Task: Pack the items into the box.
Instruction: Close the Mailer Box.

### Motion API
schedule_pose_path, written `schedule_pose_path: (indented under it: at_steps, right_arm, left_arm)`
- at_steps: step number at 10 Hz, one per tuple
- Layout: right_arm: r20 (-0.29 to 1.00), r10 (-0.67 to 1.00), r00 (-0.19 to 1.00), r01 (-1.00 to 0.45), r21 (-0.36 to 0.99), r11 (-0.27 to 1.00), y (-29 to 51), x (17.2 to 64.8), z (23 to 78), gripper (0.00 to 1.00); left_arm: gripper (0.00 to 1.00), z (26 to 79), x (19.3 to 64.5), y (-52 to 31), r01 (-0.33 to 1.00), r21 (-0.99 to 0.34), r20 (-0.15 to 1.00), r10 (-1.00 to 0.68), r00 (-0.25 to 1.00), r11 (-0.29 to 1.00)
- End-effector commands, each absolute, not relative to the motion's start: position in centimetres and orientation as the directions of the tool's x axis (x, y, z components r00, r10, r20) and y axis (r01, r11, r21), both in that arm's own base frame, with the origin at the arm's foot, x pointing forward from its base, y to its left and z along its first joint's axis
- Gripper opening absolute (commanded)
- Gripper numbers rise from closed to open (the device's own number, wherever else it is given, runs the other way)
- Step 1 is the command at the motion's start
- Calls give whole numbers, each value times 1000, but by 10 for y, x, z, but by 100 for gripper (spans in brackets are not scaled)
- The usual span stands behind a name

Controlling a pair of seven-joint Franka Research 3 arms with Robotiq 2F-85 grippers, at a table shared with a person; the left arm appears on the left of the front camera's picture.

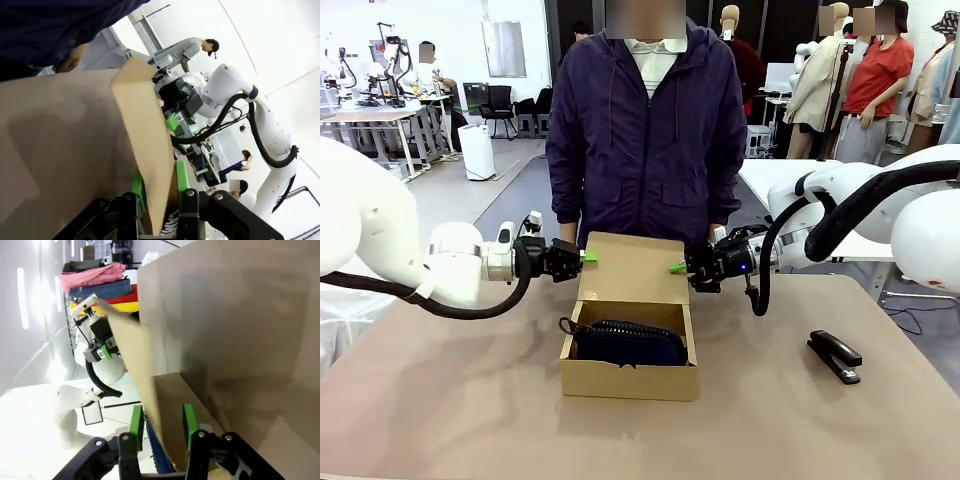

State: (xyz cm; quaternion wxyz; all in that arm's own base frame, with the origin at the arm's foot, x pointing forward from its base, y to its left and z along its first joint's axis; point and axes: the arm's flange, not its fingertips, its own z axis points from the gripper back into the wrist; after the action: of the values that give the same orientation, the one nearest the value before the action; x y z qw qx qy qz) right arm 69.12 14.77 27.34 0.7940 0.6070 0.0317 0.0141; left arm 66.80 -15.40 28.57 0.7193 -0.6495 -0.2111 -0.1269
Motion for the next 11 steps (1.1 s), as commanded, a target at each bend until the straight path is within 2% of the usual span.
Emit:
schedule_pose_path:
  at_steps: [1,3,4,5,11]
  right_arm:
    - [60,120,991,-81,980,181,145,681,288,44]
    - [160,94,983,-171,976,131,143,677,299,44]
    - [182,53,982,-185,980,75,143,678,304,44]
    - [95,114,989,-116,973,197,145,689,295,44]
    - [116,103,988,-132,976,171,145,688,292,44]
  left_arm:
    - [32,314,657,-156,558,-821,566,41,824,118]
    - [32,332,645,-157,602,-791,606,2,795,112]
    - [32,336,640,-154,587,-805,588,-23,809,85]
    - [32,332,661,-159,567,-815,573,23,819,119]
    - [32,328,658,-157,564,-817,569,8,822,124]
